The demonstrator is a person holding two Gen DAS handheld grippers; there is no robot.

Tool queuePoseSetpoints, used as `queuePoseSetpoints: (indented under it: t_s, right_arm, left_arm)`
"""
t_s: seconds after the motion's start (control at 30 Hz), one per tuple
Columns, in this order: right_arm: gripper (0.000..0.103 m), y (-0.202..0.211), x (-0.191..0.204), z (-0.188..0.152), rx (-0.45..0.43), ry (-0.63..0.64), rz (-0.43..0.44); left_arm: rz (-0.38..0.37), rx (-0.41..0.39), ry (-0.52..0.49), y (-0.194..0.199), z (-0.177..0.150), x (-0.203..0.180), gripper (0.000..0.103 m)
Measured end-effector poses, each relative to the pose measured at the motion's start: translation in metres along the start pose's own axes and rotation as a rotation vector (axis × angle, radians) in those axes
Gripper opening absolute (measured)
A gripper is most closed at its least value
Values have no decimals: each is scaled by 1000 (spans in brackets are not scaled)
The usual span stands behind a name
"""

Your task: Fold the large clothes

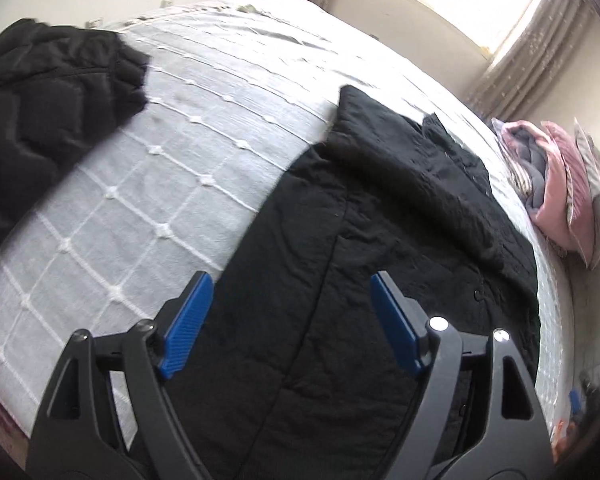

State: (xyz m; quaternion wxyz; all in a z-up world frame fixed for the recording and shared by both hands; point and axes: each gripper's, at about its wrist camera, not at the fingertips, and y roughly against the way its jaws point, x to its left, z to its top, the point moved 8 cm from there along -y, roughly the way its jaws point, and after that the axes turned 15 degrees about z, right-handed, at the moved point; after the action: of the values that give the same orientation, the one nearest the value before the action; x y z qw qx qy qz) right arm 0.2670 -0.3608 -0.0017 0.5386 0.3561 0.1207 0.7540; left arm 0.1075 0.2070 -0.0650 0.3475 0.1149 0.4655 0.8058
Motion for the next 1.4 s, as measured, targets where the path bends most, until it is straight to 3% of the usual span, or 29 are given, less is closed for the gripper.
queuePoseSetpoints:
  t_s: [0.07,0.17,0.23,0.37,0.47,0.57,0.77,0.83,0.87,0.97,1.03,1.13,1.23,1.37,1.4]
  right_arm:
    - [87,12,-7,-4,-11,-18,-2]
    - [87,29,-17,-15,-37,-49,4]
    - [87,33,-23,-27,-22,-65,17]
    - [88,34,-49,-67,90,-175,90]
    - [88,35,-79,-97,176,-293,51]
    - [87,40,-96,-116,227,-358,71]
    - [82,52,-111,-149,301,-487,132]
    - [73,56,-109,-151,309,-478,151]
    - [63,57,-109,-153,312,-487,167]
    - [42,55,-119,-163,327,-599,212]
    - [42,57,-123,-167,320,-640,234]
    - [42,56,-117,-168,348,-611,246]
    - [42,54,-109,-172,395,-586,262]
    - [42,53,-110,-171,392,-595,274]
    - [42,53,-111,-169,384,-597,280]
  left_arm:
    - [-14,-67,44,17,2,17,82]
    - [-15,-120,66,29,-8,43,94]
    - [-5,-57,33,18,-24,58,95]
    - [43,68,0,-2,-48,89,95]
    - [35,63,-12,5,-56,108,94]
    - [57,64,-68,10,-69,117,94]
    - [-74,161,-115,15,-100,110,90]
    - [-72,166,-151,17,-110,105,81]
    - [-63,170,-165,16,-114,103,78]
    - [-54,216,-176,7,-127,97,69]
    - [-73,268,-170,0,-136,92,59]
    - [-55,264,-171,-1,-137,89,50]
    - [-60,271,-162,-2,-138,89,49]
    - [-55,272,-143,-3,-138,88,48]
    - [-51,271,-137,-2,-138,88,40]
